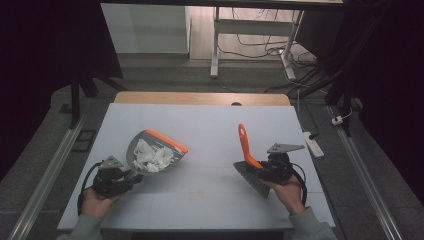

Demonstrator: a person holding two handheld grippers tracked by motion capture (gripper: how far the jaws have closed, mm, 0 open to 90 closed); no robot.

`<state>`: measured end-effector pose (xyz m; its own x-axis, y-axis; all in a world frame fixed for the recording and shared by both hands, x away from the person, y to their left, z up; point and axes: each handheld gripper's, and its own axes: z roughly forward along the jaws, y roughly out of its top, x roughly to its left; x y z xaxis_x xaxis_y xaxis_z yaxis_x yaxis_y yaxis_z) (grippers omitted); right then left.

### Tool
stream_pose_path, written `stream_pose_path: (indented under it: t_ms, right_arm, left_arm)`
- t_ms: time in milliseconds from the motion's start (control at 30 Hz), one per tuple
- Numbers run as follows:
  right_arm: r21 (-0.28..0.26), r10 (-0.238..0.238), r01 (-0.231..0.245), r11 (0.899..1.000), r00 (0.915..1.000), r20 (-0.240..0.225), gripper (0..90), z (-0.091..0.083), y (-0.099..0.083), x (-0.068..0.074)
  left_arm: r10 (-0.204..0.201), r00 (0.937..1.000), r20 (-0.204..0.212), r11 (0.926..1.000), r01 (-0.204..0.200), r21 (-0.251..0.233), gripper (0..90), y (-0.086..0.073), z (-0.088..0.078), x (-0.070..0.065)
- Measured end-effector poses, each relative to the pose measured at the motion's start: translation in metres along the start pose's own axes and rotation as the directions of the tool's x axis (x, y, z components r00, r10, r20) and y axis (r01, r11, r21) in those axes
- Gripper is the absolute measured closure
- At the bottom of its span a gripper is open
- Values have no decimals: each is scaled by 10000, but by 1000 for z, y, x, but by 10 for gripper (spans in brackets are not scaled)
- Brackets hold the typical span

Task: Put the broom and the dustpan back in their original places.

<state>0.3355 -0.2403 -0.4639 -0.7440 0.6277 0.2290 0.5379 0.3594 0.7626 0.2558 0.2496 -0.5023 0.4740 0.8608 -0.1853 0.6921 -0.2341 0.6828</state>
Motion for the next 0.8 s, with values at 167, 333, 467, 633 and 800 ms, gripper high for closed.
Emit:
stream_pose_path:
  t_ms: [167,333,467,633,800]
  right_arm:
    - [-9,56,-56,10000,10000,-12,705,0,-1,-1]
    - [50,61,-61,10000,10000,-18,705,1,-3,-3]
    - [191,112,-110,9998,9999,-117,705,4,-5,-5]
    - [369,406,-401,9985,9991,-113,705,5,-6,-6]
    - [615,547,-534,9967,9983,-198,705,5,-5,-5]
  left_arm:
    - [-263,9991,-345,9996,264,24,618,-1,1,2]
    - [-447,9964,-719,9990,450,22,618,0,5,-1]
    - [-640,9935,-940,9979,646,37,618,0,7,-3]
    - [-900,9890,-1172,9959,902,-34,618,0,9,-4]
    - [-1208,9841,-1303,9927,1205,-105,618,-1,11,-4]
